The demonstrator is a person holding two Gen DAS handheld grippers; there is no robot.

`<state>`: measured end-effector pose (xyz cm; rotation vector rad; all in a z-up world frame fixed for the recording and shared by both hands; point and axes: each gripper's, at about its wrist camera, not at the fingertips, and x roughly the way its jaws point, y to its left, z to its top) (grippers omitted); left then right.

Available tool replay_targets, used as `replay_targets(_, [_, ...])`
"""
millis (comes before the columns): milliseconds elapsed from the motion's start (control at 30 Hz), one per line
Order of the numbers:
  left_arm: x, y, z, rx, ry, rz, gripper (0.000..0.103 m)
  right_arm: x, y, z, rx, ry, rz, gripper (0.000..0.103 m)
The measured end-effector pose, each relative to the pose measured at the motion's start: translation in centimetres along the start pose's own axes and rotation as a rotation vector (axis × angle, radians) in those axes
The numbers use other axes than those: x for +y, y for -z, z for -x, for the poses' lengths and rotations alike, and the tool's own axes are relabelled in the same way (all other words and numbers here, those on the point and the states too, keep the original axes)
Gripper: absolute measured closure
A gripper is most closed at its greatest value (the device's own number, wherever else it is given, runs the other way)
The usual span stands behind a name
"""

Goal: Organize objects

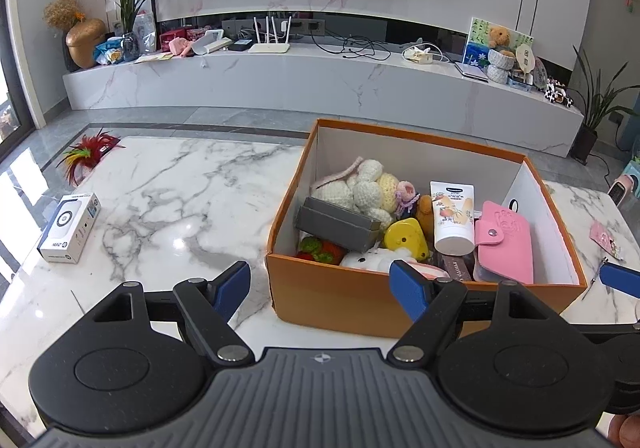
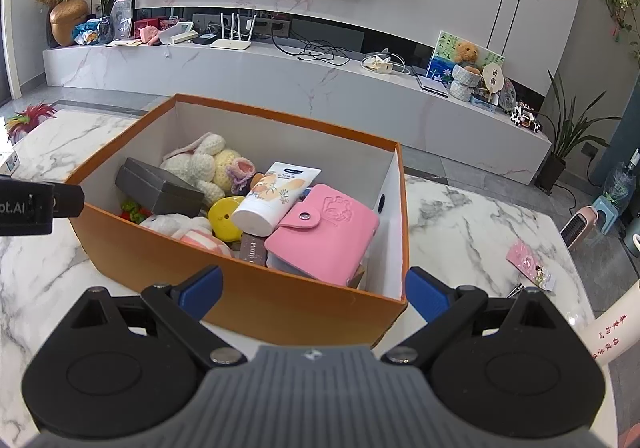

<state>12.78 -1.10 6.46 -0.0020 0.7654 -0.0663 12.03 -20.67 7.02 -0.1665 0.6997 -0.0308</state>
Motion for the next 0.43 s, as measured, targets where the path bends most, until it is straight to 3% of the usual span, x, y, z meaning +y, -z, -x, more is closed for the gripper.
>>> replay_targets(433, [-0.25,0.09,0.28,-0.030,0.003,-0.014,0.010,0.32,0.13,0.01,0.004,0.001,0.025,0.005])
